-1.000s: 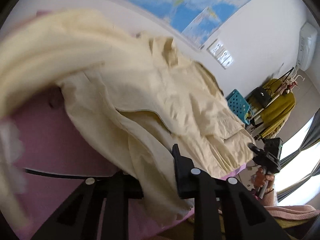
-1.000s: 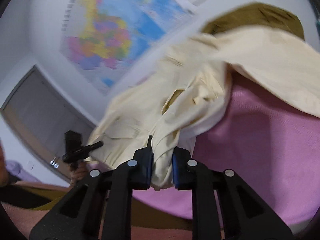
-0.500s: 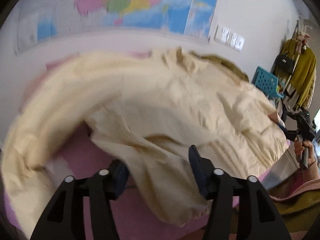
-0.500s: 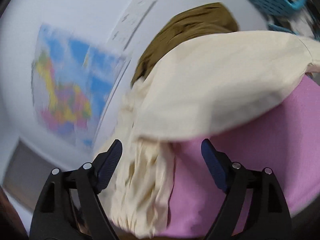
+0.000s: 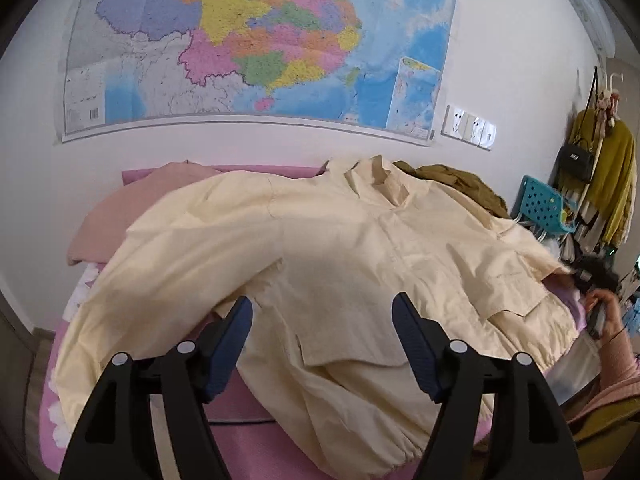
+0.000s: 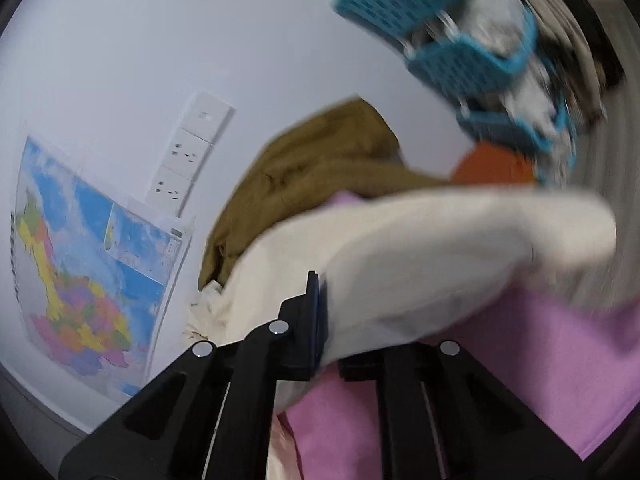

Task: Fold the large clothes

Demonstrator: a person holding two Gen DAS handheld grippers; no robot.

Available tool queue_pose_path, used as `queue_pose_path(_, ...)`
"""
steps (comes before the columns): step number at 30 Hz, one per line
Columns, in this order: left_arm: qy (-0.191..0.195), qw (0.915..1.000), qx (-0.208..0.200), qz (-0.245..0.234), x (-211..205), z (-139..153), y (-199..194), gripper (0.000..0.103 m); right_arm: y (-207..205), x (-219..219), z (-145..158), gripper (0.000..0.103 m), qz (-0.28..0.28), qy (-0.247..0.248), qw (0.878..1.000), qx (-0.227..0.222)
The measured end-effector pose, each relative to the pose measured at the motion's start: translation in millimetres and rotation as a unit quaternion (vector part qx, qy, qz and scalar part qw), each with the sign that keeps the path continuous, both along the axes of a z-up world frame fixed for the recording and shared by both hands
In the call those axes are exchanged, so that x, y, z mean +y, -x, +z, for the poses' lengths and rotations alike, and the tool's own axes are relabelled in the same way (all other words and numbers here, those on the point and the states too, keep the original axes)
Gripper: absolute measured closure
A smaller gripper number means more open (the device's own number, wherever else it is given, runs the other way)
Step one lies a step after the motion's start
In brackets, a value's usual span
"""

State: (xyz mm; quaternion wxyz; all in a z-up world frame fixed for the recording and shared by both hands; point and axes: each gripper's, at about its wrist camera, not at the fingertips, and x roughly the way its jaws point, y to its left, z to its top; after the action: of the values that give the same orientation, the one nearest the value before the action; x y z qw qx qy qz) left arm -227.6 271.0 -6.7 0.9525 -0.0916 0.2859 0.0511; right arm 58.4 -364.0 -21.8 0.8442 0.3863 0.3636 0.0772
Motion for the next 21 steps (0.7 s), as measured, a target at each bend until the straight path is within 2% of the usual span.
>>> queue_pose_path(2,0.004,0.9999,-0.001,-0.016,-2.6,1.1,-10.1,0.033,-5.6,16.9,33.1,0.096,0.032,0.051,0.997,-0.046)
queue_pose_path(4,-0.001,0.9995,-0.003,-0.030,-8.1,3.2,-24.9,0.033,-7.9,47.1,75.0,0.096,0.080,0.121,0.984,-0.101)
queue_pose_path(5,-0.001,0.9993,-0.003,-0.036,-10.0,3.9,-30.4,0.033,-8.6,69.5,96.5,0.096,0.109,0.152,0.974,-0.131)
queue_pose_path(7,0.001,0.9987,-0.006,-0.051,-14.3,6.1,-46.0,0.033,-8.2,119.1,127.6,0.097,0.175,0.212,0.945,-0.177)
queue_pose_path(9,0.003,0.9979,-0.007,-0.064,-19.8,8.3,-62.0,0.033,-6.8,171.2,142.8,0.097,0.237,0.257,0.914,-0.205)
queue_pose_path(10,0.000,0.9977,-0.009,-0.068,-22.5,9.1,-69.3,0.033,-2.6,208.1,144.5,0.095,0.280,0.281,0.891,-0.219)
queue_pose_path(12,0.007,0.9969,-0.014,-0.078,-26.8,11.2,-85.6,0.033,8.2,274.2,133.5,0.092,0.357,0.322,0.845,-0.236)
queue_pose_path(14,0.014,0.9961,-0.020,-0.085,-27.6,12.4,-94.7,0.033,19.0,324.4,110.1,0.091,0.416,0.345,0.808,-0.234)
queue_pose_path(15,0.018,0.9956,-0.021,-0.090,-28.0,12.2,-100.1,0.033,22.6,342.0,98.9,0.090,0.439,0.347,0.797,-0.228)
queue_pose_path(16,0.019,0.9957,-0.019,-0.089,-27.7,11.2,-105.0,0.033,28.7,367.3,75.5,0.083,0.484,0.346,0.777,-0.209)
queue_pose_path(17,0.021,0.9958,-0.016,-0.088,-26.7,9.8,-109.0,0.033,34.3,385.2,55.6,0.073,0.514,0.351,0.759,-0.191)
queue_pose_path(18,0.026,0.9958,-0.011,-0.087,-25.0,7.8,-113.0,0.033,39.7,397.4,40.8,0.066,0.531,0.361,0.746,-0.179)
queue_pose_path(20,0.045,0.9954,0.003,-0.084,-17.6,1.2,-121.5,0.033,55.0,417.3,5.2,0.052,0.575,0.391,0.701,-0.158)
queue_pose_path(21,0.052,0.9953,0.009,-0.081,-14.1,-1.8,-123.9,0.033,58.4,416.8,-1.3,0.050,0.578,0.398,0.695,-0.153)
